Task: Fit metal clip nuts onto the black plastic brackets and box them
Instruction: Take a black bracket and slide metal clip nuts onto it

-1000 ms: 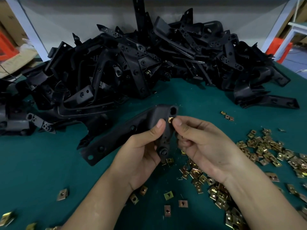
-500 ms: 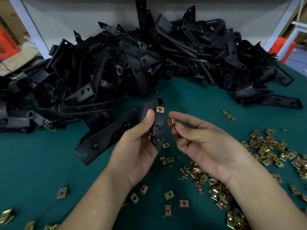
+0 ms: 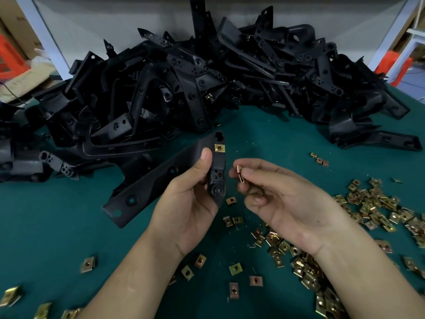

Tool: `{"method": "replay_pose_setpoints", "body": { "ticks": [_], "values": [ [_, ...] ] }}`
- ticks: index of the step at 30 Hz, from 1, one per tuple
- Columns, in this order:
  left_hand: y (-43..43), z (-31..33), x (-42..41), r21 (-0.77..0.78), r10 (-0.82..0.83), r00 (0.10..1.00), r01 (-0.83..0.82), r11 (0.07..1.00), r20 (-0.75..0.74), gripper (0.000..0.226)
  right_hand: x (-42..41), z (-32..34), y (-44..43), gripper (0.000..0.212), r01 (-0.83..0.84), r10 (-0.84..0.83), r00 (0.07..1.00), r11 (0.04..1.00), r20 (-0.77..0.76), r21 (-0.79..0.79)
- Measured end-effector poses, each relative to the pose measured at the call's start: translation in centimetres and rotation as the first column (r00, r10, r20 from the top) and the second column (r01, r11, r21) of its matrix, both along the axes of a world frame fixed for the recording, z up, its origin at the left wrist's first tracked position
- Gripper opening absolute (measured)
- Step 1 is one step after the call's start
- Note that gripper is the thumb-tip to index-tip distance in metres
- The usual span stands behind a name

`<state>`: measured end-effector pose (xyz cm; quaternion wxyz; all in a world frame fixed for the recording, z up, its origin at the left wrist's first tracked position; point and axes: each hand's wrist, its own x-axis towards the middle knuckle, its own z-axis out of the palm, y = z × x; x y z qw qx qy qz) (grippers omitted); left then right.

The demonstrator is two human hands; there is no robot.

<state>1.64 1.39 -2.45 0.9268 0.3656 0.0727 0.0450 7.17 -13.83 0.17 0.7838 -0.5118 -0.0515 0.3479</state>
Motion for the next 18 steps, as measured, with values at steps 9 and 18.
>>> {"method": "replay_pose_setpoints", "body": {
  "ticks": [9, 18],
  "values": [
    [0.07, -0.11, 0.03, 0.003, 0.005, 1.000, -0.005, 1.000, 0.002, 0.029, 0.07, 0.05, -0.22, 0.026, -0.075, 0.075, 0.997, 0.997, 0.001, -0.032],
    [0.10, 0.04, 0.01, -0.010, -0.011, 1.000, 0.011, 1.000, 0.020, 0.031, -0.06, -0.05, -0.19, 0.017, -0.060, 0.060, 0.998, 0.998, -0.022, -0.002]
  ]
}}
